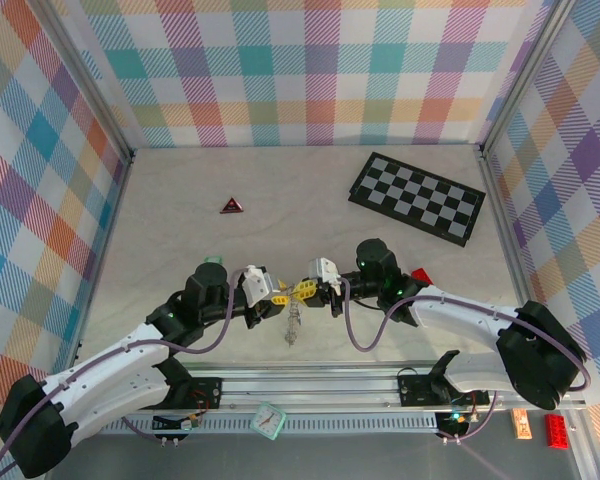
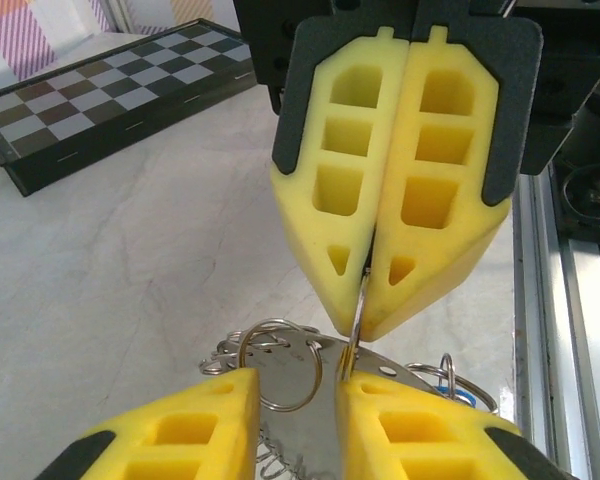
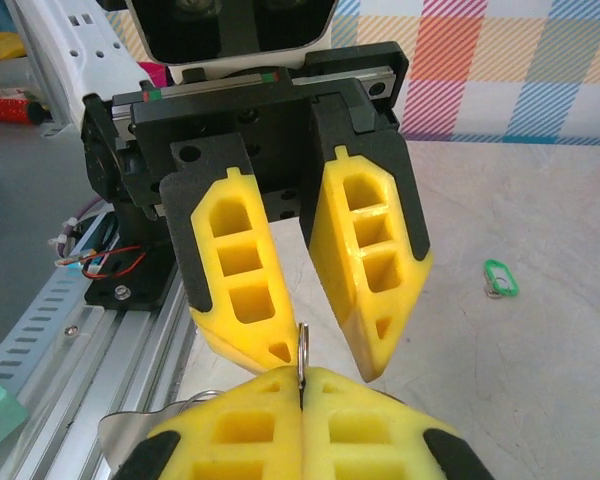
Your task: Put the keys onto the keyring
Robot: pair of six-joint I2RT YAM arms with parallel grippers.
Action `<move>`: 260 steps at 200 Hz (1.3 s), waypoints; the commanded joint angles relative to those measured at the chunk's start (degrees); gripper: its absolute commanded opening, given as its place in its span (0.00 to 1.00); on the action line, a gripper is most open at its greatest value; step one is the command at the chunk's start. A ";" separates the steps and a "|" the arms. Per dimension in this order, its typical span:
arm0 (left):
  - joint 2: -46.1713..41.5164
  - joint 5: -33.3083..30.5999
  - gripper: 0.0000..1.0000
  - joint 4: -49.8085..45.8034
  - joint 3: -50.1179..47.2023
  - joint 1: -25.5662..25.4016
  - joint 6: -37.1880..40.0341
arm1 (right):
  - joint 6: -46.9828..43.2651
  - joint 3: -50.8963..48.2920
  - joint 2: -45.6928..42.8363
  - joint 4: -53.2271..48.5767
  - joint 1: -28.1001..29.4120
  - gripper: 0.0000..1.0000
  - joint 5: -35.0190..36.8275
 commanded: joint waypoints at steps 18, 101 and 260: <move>0.04 3.77 0.20 6.21 0.01 0.17 -0.48 | -0.54 2.35 0.57 0.24 0.35 0.00 -3.63; -3.06 3.28 0.28 4.72 -0.87 0.17 0.22 | -3.41 2.69 -0.82 -3.28 0.54 0.00 0.89; -0.32 5.13 0.00 4.78 -0.92 0.09 0.30 | -1.12 3.87 0.77 -1.02 1.66 0.00 -2.44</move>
